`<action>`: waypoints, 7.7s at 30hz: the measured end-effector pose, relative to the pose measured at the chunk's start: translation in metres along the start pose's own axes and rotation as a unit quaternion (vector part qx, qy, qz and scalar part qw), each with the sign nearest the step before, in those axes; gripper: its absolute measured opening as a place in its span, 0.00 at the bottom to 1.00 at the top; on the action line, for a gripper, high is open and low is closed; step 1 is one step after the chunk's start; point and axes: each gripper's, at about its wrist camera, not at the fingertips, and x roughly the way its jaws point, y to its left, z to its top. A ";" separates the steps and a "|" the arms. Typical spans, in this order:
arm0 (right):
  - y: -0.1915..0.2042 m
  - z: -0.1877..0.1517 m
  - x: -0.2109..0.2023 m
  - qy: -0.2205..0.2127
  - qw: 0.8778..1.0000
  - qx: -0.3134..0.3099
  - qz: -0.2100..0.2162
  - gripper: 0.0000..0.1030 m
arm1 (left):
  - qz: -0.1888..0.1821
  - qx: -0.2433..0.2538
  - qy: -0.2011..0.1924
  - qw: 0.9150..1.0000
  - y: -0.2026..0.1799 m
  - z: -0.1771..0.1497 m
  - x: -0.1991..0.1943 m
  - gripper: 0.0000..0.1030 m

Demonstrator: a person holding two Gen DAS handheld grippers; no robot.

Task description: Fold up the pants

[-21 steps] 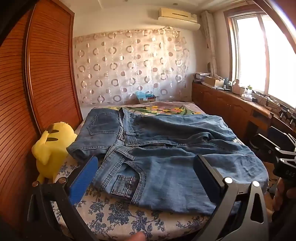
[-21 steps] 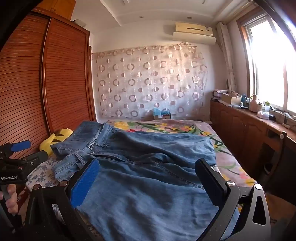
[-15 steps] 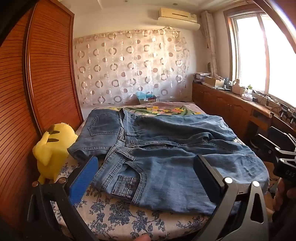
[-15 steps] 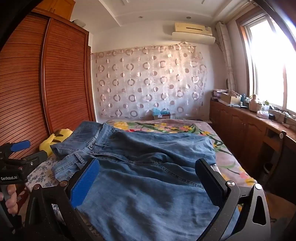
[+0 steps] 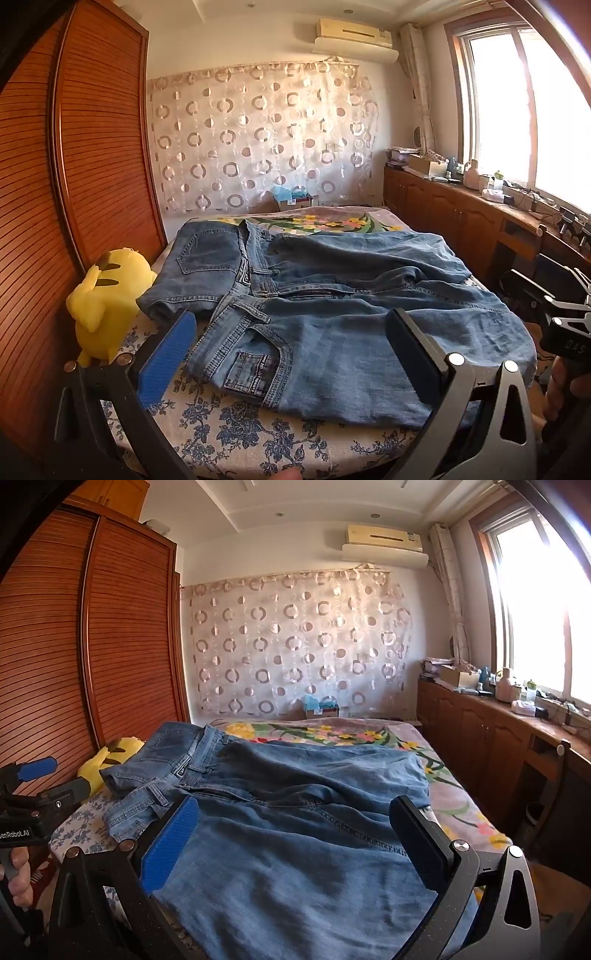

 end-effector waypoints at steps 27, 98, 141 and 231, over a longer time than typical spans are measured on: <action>0.002 -0.002 0.002 0.000 1.000 0.000 0.000 1.00 | 0.001 0.002 -0.006 1.000 0.005 0.013 -0.009 1.00; -0.034 -0.022 0.019 0.103 0.994 0.016 -0.019 0.94 | -0.005 -0.024 0.079 0.997 0.060 -0.025 0.042 0.99; 0.014 -0.010 0.024 0.177 0.974 -0.080 0.117 0.02 | -0.025 -0.081 0.167 0.982 0.128 -0.054 0.117 0.70; -0.112 0.009 -0.042 0.129 0.988 -0.081 -0.005 0.01 | -0.092 -0.032 0.049 0.994 0.086 0.000 0.003 0.20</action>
